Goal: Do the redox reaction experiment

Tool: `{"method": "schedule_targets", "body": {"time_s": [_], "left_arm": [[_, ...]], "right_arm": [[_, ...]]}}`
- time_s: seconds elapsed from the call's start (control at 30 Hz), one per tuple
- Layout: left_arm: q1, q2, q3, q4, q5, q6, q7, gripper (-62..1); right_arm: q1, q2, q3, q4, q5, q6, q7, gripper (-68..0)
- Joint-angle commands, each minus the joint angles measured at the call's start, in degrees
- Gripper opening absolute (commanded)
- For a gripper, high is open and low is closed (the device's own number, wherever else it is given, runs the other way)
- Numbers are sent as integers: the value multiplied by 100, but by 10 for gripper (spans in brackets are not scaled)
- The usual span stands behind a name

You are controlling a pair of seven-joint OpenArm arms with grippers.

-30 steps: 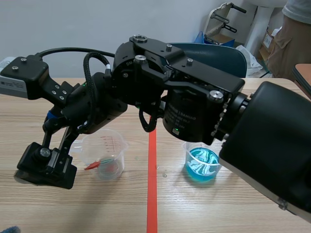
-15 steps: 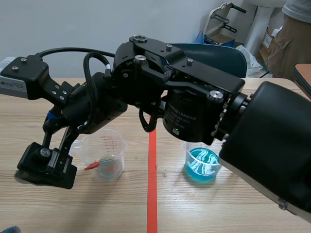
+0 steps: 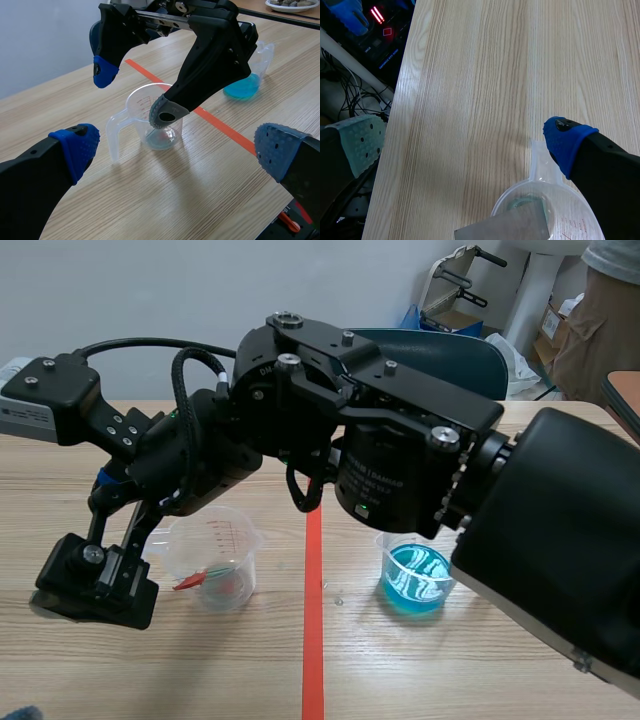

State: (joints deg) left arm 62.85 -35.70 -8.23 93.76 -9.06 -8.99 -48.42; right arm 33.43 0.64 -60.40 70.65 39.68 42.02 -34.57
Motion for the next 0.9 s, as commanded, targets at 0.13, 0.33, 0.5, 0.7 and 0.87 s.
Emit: {"method": "schedule_targets", "body": {"time_s": [0.13, 0.33, 0.5, 0.7, 0.87], "left_arm": [[-17, 44, 22, 114, -15, -13, -103, 14], [-17, 44, 22, 114, -15, -13, -103, 14], [-17, 44, 22, 114, -15, -13, -103, 14], [-17, 44, 22, 114, -15, -13, -103, 14], [-17, 44, 22, 114, -15, -13, -103, 14]], "right_arm": [[85, -22, 44, 52, -72, 70, 90, 4], [85, -20, 44, 52, -85, 70, 90, 4], [85, -20, 44, 52, -85, 70, 90, 4], [85, -20, 44, 52, -85, 70, 90, 4], [85, -20, 44, 52, -85, 70, 90, 4]]}}
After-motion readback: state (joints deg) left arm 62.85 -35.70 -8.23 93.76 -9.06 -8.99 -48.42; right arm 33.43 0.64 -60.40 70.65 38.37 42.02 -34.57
